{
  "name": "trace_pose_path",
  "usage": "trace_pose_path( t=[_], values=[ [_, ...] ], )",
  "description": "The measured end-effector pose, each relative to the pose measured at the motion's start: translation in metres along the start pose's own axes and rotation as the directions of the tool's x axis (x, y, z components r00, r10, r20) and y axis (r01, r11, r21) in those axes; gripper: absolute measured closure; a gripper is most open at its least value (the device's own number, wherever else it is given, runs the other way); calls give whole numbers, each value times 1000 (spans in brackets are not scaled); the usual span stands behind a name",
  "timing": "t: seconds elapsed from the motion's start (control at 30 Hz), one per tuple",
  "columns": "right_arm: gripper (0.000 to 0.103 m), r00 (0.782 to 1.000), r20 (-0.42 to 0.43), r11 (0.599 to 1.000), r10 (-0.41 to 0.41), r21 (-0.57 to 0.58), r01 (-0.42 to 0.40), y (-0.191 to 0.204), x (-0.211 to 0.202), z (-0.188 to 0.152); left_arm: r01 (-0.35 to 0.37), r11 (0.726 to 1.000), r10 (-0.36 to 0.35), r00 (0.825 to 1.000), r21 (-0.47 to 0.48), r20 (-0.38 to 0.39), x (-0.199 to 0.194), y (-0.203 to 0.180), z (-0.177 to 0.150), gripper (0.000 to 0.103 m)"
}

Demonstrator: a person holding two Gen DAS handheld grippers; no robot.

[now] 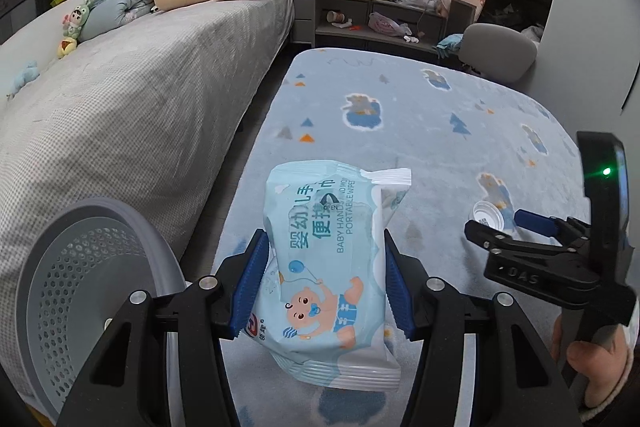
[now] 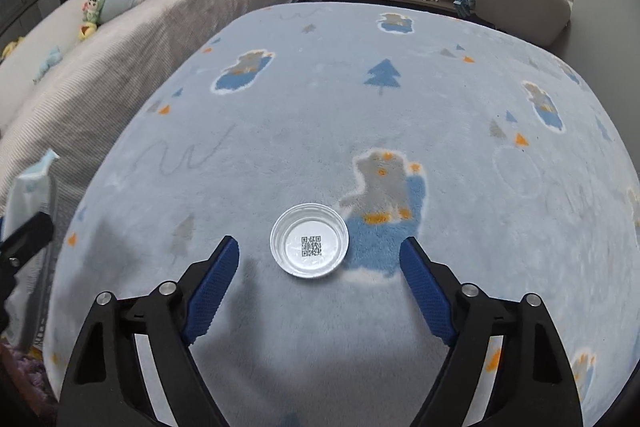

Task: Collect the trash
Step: 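Grasp the white bottle cap with the right gripper while the left holds the packet, then carry the wipes packet and bottle cap over the gray basket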

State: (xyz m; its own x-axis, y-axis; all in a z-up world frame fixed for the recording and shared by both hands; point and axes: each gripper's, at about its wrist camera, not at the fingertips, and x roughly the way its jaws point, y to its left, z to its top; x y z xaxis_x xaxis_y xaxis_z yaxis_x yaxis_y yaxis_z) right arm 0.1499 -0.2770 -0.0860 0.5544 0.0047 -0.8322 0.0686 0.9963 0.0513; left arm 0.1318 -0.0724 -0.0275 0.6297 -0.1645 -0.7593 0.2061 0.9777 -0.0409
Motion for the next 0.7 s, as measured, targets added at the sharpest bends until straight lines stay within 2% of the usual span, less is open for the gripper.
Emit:
trace_pose_path(
  t=[0.1, 0.2, 0.27, 0.7],
  values=[
    [31, 999, 5, 999, -39, -37, 39, 6, 4, -2, 2, 1000, -2, 1000, -14, 0, -1, 4, 1, 50],
    [47, 999, 11, 999, -31, -39, 31, 8, 2, -2, 3, 1000, -3, 1000, -19, 3, -2, 5, 1, 50],
    [64, 1000, 11, 999, -26, -37, 27, 10, -1, -2, 0, 1000, 0, 1000, -20, 4, -4, 6, 0, 50],
    [64, 999, 22, 999, 35, -38, -35, 36, -40, -22, -3, 999, 5, 999, -47, 34, -23, 23, -6, 50]
  ],
)
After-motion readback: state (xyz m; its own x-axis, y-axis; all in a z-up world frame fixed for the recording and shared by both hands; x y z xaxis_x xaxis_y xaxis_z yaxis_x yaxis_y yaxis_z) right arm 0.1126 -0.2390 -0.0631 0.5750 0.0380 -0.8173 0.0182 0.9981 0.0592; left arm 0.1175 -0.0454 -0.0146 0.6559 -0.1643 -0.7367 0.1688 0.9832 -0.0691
